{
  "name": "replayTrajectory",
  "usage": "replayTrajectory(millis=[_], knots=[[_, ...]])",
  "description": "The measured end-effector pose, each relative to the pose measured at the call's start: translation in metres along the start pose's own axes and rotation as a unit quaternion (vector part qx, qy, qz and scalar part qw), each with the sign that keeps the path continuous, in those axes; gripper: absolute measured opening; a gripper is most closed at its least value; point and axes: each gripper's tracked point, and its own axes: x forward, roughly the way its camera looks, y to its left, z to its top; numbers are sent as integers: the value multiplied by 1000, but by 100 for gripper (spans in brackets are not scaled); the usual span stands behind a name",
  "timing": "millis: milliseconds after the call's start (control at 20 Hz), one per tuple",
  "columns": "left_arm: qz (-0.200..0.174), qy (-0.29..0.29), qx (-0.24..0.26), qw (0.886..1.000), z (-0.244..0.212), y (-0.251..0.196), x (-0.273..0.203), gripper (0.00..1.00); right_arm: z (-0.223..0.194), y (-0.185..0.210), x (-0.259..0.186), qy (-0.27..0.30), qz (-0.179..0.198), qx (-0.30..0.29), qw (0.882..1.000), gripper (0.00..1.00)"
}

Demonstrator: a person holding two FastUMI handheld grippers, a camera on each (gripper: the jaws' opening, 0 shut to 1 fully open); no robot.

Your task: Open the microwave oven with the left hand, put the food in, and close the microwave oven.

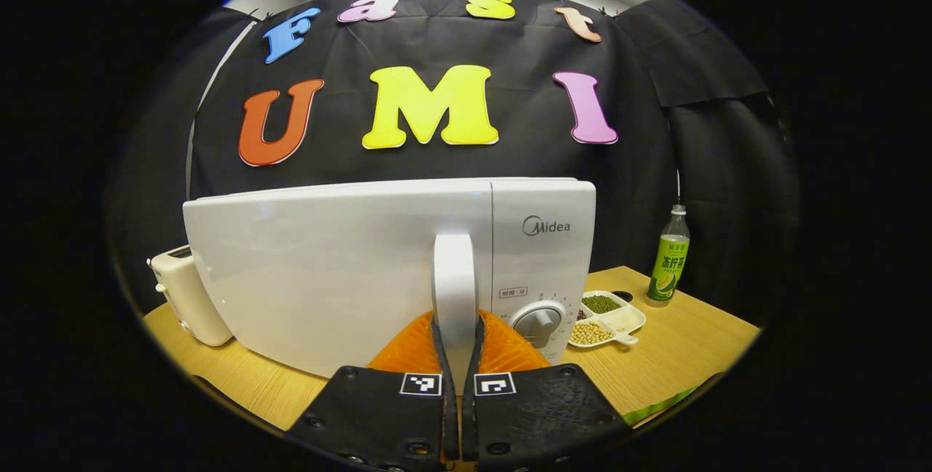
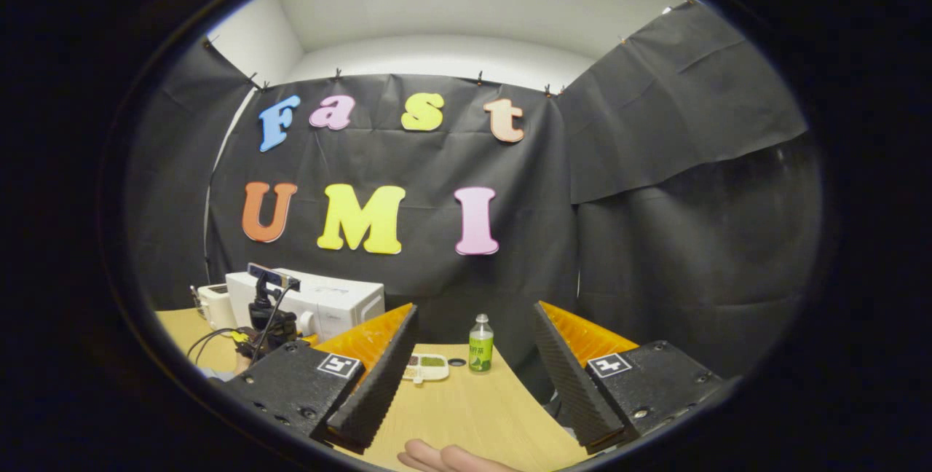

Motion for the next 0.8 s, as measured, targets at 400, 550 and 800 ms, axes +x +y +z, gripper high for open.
replayTrajectory(millis=[400, 550, 800], knots=[[-41, -8, 17, 999, -8, 4, -48, 1, -8, -2, 1, 5, 1, 6, 1000, 98], [-66, -8, -2, 998, -9, 12, -80, 2, -14, 3, -3, 13, 3, 8, 1000, 98], [-85, -14, 1, 996, -17, 35, -130, 2, -12, 13, -19, 13, 5, -2, 1000, 98]])
